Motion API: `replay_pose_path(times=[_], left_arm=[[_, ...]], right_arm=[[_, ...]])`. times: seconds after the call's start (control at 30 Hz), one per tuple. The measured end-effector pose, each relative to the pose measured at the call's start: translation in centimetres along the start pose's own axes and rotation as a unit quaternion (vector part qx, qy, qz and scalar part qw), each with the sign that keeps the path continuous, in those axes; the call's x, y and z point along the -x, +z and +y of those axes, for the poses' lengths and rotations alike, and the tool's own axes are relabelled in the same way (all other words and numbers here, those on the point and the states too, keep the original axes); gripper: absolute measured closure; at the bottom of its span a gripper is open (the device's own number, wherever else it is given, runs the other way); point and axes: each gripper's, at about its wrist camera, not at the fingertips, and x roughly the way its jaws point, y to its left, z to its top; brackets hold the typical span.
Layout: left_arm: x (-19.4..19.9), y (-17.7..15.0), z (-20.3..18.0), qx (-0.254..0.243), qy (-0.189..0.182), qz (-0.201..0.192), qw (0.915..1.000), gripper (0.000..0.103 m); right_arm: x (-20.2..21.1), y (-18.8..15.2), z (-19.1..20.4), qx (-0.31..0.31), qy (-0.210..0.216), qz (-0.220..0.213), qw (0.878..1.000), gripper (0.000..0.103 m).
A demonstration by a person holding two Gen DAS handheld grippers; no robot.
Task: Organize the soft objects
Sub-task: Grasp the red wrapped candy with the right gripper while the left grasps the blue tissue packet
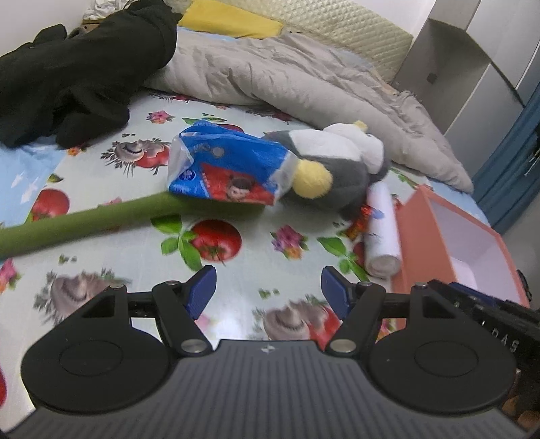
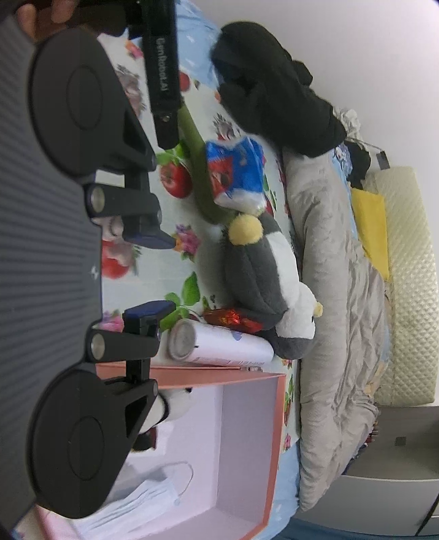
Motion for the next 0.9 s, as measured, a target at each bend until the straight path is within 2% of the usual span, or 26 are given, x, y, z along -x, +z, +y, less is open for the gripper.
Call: replay_pose_path(times=[0.17,0.43,0.63,0.77,0.9], left_arm=[[-4.6,2.0,0.2,-0.027,0.005,-0.004,0.9996,0.029],[-10.1,3.9,-0.5,-0.09,0.032,-0.039,0.9946,0.029],[-12.6,4.0,-1.5,-0.149,0.059,-0.069,0.9846,0.029],[-14.4,3.6,-2.2,-0.186,0.076,-0.068,0.9774,0.03],[-15.8,3.2,-2.4,-0.211,0.096,-0.073,0.9699,0.039]], right_arm=[[-5.0,2.1,-0.3,-0.007,-0.014,0.008,1.0,0.067],[-12.2,4.4,-0.7,-0.012,-0.042,0.012,0.999,0.069],[-16.5,5.3,-1.0,-0.007,-0.082,0.017,0.996,0.069],[-19.3,5.3,-1.0,0.002,-0.113,0.029,0.993,0.07],[-21.1,5.3,-0.7,0.012,-0.128,0.036,0.991,0.073]])
